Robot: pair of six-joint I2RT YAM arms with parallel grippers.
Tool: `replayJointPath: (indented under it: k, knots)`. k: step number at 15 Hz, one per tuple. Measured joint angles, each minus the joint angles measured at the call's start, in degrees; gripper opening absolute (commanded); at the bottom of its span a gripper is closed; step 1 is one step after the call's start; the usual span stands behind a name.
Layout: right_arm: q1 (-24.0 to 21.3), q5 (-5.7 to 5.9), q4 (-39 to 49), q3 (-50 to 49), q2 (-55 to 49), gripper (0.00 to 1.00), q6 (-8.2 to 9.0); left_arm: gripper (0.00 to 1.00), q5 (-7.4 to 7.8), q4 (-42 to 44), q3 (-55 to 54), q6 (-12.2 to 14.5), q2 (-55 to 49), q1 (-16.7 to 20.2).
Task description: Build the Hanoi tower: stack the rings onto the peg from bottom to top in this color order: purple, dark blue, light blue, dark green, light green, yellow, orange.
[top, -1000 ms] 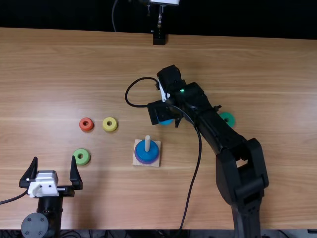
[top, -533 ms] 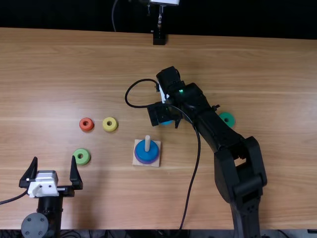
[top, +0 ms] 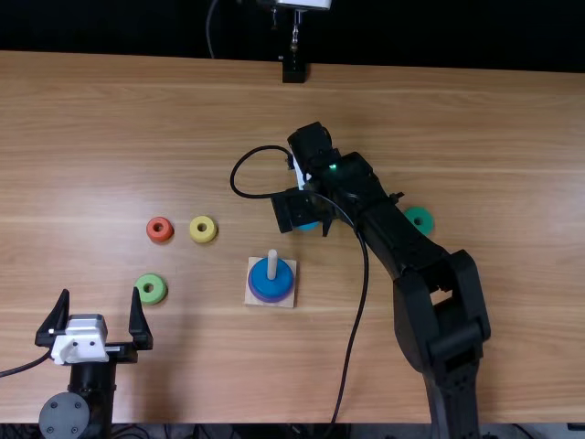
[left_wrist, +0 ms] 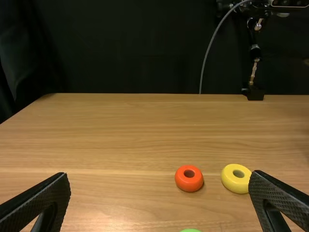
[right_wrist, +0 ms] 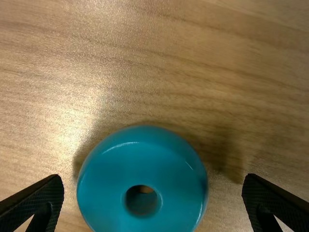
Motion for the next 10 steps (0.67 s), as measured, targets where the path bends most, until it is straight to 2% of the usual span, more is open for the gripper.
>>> replayJointPath:
  k: [9, 10]
  knots:
    - [0.0, 0.02, -0.2, 0.2, 0.1, 1.0, 0.0, 1.0, 0.02, 0.0, 0.0, 0.0, 0.0, 0.0]
    - [0.0, 0.02, -0.2, 0.2, 0.1, 0.89, -0.02, 1.0, 0.02, 0.0, 0.0, 0.0, 0.0, 0.0]
